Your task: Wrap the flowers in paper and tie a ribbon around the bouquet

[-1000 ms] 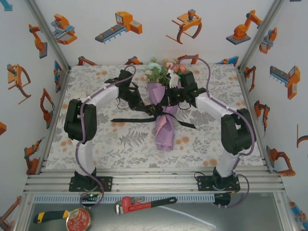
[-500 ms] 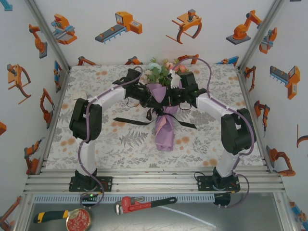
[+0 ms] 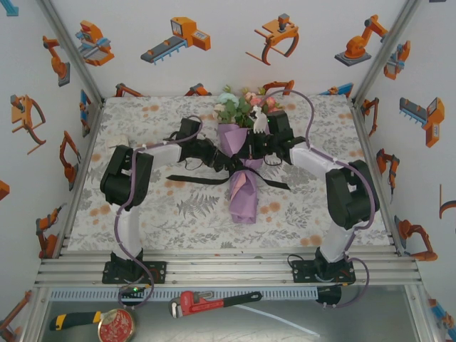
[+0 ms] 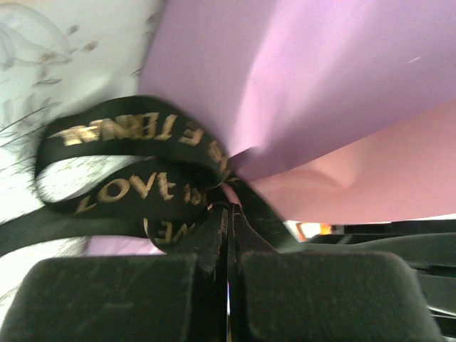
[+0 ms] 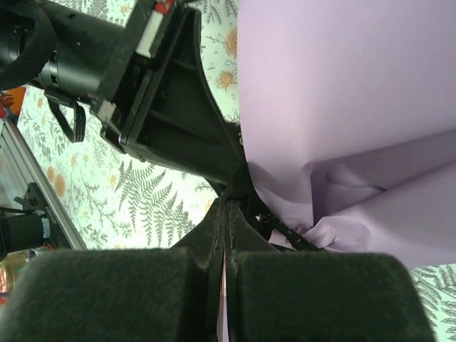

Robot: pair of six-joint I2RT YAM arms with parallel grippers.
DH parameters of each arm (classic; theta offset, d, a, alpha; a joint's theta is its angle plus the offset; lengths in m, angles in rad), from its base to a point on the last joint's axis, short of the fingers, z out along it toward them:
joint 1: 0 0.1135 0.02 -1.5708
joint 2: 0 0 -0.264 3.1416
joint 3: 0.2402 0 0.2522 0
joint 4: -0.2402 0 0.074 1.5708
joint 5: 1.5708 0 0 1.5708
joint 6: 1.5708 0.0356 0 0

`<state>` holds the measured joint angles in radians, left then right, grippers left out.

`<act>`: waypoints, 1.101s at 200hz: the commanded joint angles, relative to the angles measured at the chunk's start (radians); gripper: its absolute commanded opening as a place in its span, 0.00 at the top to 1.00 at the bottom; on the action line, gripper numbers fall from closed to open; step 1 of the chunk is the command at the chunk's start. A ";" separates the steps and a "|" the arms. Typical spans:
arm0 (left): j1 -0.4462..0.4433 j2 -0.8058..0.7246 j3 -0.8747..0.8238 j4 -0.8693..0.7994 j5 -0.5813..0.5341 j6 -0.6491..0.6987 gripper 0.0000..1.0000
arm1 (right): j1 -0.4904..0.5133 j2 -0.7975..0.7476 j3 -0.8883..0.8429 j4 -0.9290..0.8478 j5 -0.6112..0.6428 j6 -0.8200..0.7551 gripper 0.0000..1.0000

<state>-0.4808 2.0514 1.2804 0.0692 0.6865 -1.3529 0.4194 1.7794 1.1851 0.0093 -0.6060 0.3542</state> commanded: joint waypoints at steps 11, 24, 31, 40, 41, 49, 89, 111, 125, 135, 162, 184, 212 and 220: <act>-0.040 0.021 -0.063 0.480 -0.089 -0.271 1.00 | -0.003 -0.085 -0.076 0.080 0.020 0.032 1.00; -0.051 0.040 -0.093 0.580 -0.119 -0.318 1.00 | -0.011 -0.117 -0.135 0.138 0.019 0.039 1.00; -0.057 0.050 -0.107 0.614 -0.132 -0.330 1.00 | -0.015 -0.129 -0.167 0.181 0.014 0.055 1.00; -0.065 0.059 -0.126 0.644 -0.146 -0.338 1.00 | -0.018 -0.139 -0.202 0.245 0.008 0.074 1.00; -0.066 0.059 -0.128 0.646 -0.148 -0.338 1.00 | -0.019 -0.139 -0.206 0.251 0.007 0.075 1.00; -0.072 0.062 -0.149 0.669 -0.164 -0.339 1.00 | -0.022 -0.139 -0.221 0.291 0.006 0.086 1.00; -0.093 0.056 -0.197 0.712 -0.192 -0.344 1.00 | -0.041 -0.091 -0.185 0.351 0.033 0.239 1.00; -0.108 0.056 -0.204 0.763 -0.175 -0.363 1.00 | -0.040 -0.080 -0.195 0.417 0.045 0.274 1.00; -0.111 0.040 -0.230 0.783 -0.167 -0.366 1.00 | -0.041 -0.077 -0.202 0.431 0.072 0.279 1.00; -0.111 0.021 -0.271 0.804 -0.168 -0.372 1.00 | -0.040 -0.078 -0.205 0.428 0.091 0.282 1.00; -0.105 -0.021 -0.378 0.864 -0.159 -0.382 1.00 | -0.040 -0.088 -0.204 0.426 0.098 0.300 1.00; -0.105 -0.031 -0.407 0.905 -0.144 -0.384 1.00 | -0.041 -0.113 -0.236 0.431 0.114 0.295 1.00; -0.105 -0.046 -0.429 0.943 -0.160 -0.382 1.00 | -0.041 -0.125 -0.257 0.431 0.085 0.289 1.00; -0.106 -0.052 -0.432 0.956 -0.170 -0.378 1.00 | -0.039 -0.132 -0.260 0.431 0.068 0.290 1.00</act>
<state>-0.5858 2.0594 0.8608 0.9310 0.5194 -1.7271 0.3828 1.6920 0.9424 0.3901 -0.5190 0.6342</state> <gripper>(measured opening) 0.008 0.003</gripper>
